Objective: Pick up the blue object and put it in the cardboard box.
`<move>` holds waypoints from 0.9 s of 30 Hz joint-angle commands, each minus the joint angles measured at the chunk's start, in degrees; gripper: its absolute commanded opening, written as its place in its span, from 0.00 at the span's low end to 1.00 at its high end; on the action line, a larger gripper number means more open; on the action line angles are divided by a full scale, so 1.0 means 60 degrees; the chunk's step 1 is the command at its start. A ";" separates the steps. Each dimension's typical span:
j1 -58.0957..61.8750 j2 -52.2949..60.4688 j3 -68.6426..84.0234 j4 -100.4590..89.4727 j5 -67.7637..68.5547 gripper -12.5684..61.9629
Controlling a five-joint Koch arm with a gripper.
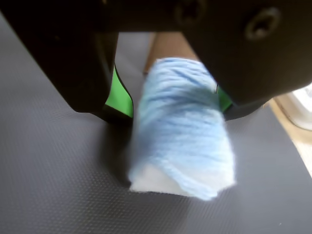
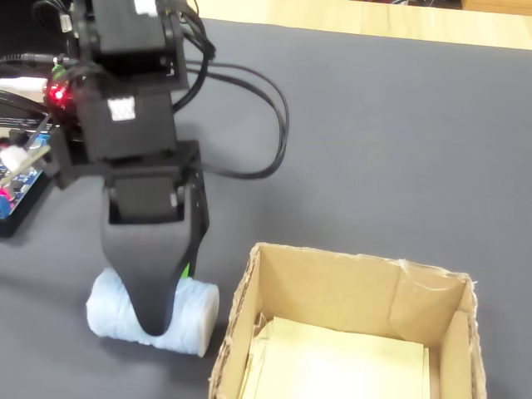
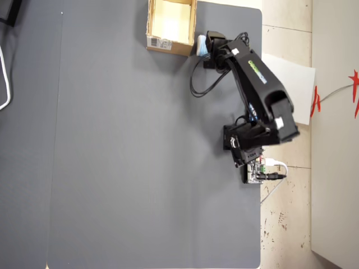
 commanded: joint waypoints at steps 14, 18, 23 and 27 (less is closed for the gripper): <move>0.0308 0.1025 0.1670 -0.4014 0.1816 0.44; 0.0249 0.1714 0.2109 -0.4922 0.1890 0.44; 0.0146 0.2695 0.2388 -0.5200 0.2329 0.44; 0.0015 0.3369 0.2402 -0.5347 0.2344 0.44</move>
